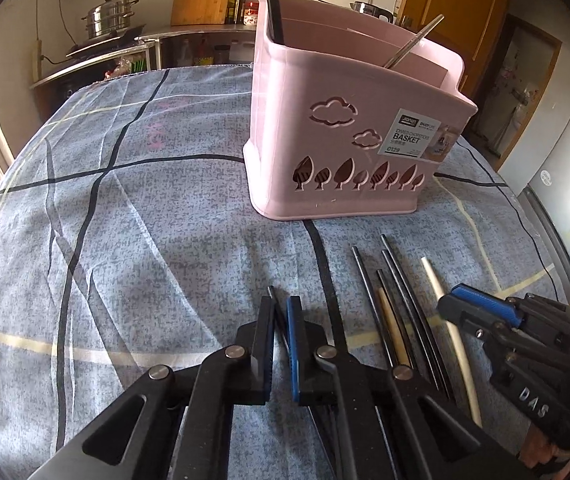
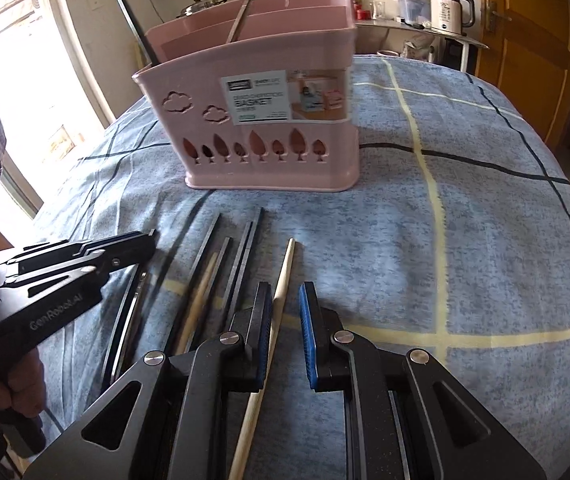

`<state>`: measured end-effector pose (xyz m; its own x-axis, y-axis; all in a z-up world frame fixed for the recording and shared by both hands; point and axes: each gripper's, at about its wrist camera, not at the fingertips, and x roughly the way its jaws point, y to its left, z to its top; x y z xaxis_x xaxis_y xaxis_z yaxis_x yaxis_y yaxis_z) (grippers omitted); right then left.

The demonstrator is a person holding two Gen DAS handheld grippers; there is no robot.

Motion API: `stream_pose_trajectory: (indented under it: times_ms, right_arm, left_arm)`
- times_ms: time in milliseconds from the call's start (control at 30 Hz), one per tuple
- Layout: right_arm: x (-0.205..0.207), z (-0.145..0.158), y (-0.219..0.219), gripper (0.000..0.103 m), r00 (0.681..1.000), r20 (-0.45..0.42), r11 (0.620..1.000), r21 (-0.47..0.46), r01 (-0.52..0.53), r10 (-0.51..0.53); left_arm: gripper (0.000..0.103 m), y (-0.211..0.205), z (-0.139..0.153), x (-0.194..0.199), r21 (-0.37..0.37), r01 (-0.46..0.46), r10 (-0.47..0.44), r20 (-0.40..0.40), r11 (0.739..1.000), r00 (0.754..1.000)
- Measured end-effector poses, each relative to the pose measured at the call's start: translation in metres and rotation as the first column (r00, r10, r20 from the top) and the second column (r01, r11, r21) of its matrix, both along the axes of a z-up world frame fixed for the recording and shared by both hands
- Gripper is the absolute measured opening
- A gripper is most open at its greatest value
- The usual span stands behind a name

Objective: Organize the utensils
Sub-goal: 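Grasp a black chopstick with the left tool while the right tool grasps a wooden chopstick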

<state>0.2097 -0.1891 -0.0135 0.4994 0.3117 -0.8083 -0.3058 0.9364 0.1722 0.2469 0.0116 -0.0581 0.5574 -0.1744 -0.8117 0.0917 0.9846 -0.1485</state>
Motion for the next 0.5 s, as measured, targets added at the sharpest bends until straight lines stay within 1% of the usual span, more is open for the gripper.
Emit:
stream_pose_trajectory:
  times_ms: [133,233,300,367,500]
  right_arm:
    - [0.001,0.0,-0.014,0.015,0.999,-0.012,0.999,0.009,0.033,-0.033]
    - [0.004,0.001,-0.014,0.015,0.999,-0.032,0.999,0.012,0.034,-0.033]
    - [0.008,0.002,-0.011,0.015,0.999,-0.039,0.999,-0.003,0.037,-0.037]
    - [0.013,0.002,-0.009,0.015,0.998,-0.047,0.999,-0.011,0.045,-0.046]
    - [0.022,0.003,-0.003,0.015,0.997,-0.054,0.998,-0.043,0.048,-0.051]
  left_arm:
    - [0.006,0.008,0.001,-0.001,-0.004,-0.008,0.008,-0.006,1.0,1.0]
    - [0.006,0.008,0.001,0.001,-0.004,-0.009,0.009,-0.023,1.0,1.0]
    - [0.007,0.005,0.001,0.002,0.009,-0.001,0.001,-0.031,1.0,1.0]
    - [0.007,-0.001,0.001,0.004,0.041,0.007,-0.006,-0.033,0.999,0.999]
    - [0.007,-0.004,0.001,0.007,0.053,0.001,0.001,-0.037,0.999,0.999]
